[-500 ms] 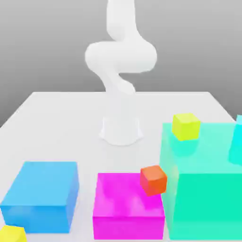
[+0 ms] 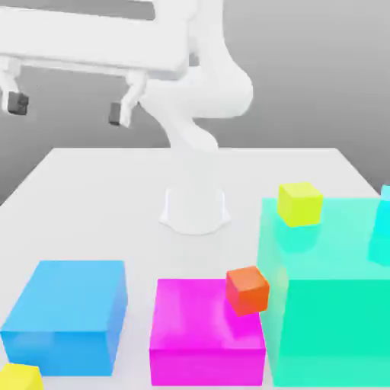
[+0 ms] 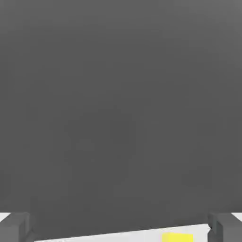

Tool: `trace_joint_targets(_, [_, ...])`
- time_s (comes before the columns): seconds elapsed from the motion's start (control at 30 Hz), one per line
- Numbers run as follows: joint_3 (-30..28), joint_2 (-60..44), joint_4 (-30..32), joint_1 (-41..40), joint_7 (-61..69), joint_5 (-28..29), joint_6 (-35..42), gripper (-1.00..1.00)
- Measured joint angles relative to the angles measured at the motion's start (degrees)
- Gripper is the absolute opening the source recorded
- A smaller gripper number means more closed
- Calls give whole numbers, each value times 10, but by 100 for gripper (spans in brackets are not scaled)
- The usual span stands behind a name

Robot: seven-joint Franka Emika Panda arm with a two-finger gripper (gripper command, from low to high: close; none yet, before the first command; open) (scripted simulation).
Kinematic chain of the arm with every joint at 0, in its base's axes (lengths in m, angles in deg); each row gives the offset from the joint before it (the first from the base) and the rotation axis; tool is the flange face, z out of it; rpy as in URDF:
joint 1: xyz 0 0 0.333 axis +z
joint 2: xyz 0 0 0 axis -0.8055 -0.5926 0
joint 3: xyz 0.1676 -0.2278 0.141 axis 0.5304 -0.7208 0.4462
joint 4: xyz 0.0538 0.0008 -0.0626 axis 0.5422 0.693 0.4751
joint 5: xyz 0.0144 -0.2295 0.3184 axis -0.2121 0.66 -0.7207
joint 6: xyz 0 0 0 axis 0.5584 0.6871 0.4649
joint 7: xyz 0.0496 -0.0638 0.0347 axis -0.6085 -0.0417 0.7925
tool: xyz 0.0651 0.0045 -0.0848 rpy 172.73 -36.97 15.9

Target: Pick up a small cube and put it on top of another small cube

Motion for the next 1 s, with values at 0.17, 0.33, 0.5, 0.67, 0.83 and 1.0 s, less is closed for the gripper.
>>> trace_joint_targets(0.17, [-20,-105,-14,-30,44,-23,-24,0])
trace_joint_targets(0.33, [-23,-209,-28,-60,96,-58,-47,0])
trace_joint_targets(0.5, [-14,-314,-42,-104,149,-95,-69,0])
trace_joint_targets(0.67, [4,-417,-63,-131,177,-121,-130,0])
trace_joint_targets(0.83, [7,-430,-65,-134,179,-124,-139,-100])
trace_joint_targets(1.0, [1,-397,-58,-129,175,-118,-113,-100])
